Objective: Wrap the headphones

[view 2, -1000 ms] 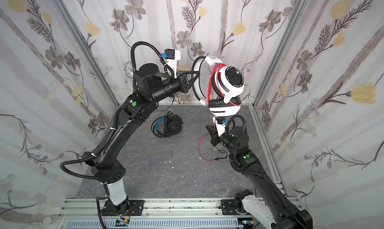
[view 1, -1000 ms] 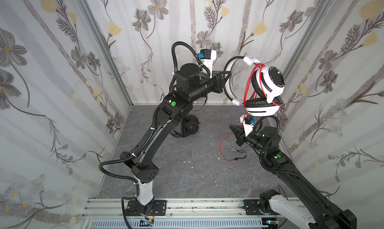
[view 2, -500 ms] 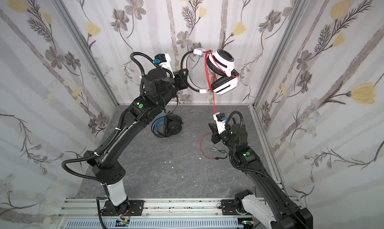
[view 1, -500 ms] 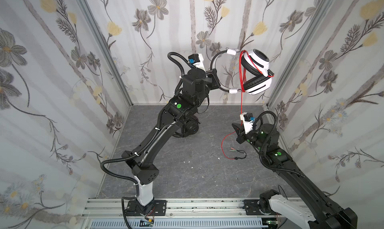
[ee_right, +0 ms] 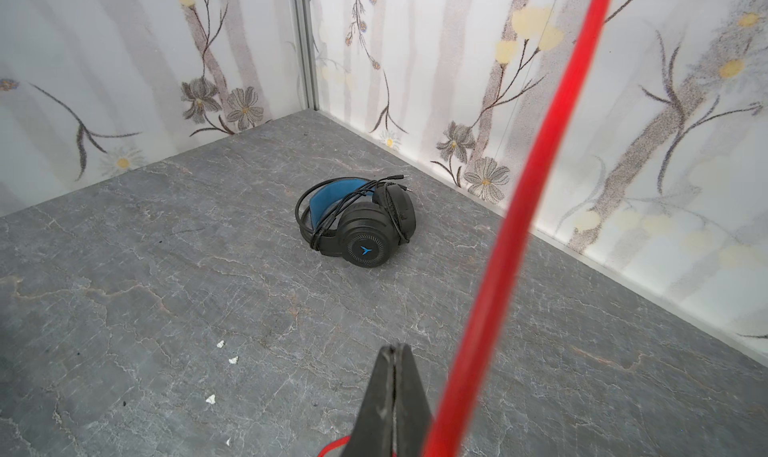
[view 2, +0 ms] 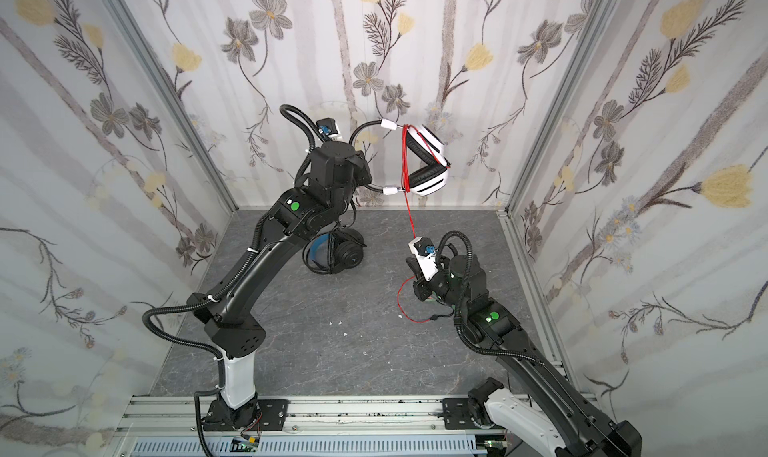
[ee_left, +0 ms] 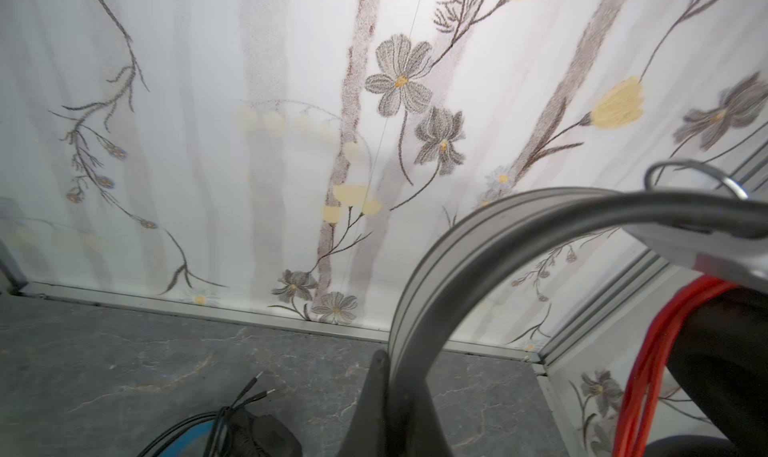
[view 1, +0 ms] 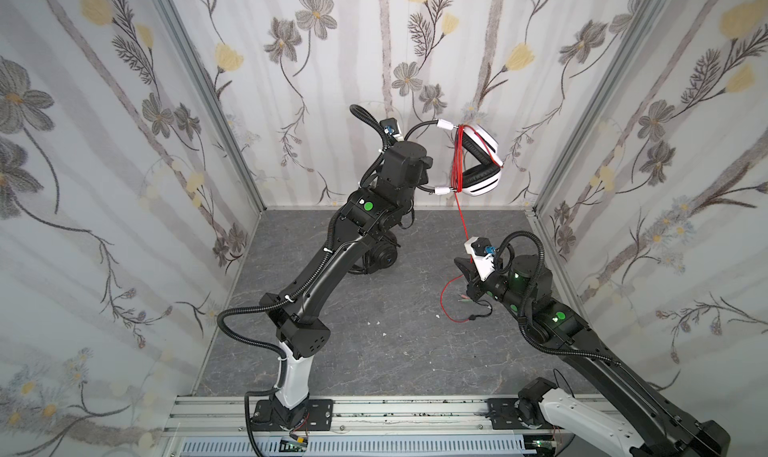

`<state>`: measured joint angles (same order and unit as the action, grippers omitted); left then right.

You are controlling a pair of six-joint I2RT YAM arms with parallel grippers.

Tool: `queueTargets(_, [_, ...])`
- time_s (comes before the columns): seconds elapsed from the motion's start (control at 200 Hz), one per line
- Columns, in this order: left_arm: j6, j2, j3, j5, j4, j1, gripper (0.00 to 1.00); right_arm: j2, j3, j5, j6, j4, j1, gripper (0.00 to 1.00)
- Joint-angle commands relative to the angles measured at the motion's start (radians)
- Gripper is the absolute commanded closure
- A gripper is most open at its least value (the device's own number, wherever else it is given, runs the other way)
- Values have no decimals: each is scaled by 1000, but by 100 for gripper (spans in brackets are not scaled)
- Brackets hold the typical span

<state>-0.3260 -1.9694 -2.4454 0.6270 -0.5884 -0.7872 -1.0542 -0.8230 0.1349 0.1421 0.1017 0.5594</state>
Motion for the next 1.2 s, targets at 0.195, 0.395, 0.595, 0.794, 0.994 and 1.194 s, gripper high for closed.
queueTargets(0.195, [411, 22, 119, 200, 22, -40, 100, -40, -120, -145, 115, 113, 46, 92])
queueTargets(0.395, [513, 73, 203, 80, -73, -41, 100, -89, -192, -261, 212, 175, 78, 91])
queueTargets(0.595, [588, 91, 234, -45, -240, -41, 100, -106, -229, -325, 250, 199, 88, 90])
queueTargets(0.794, [657, 154, 302, -167, -348, -35, 100, -107, -226, -364, 258, 198, 91, 87])
queueTargets(0.994, [601, 221, 379, -337, -396, -29, 100, -98, -201, -403, 272, 179, 91, 83])
queueTargets(1.194, [547, 239, 337, -463, -424, -38, 100, -71, -166, -415, 281, 152, 89, 78])
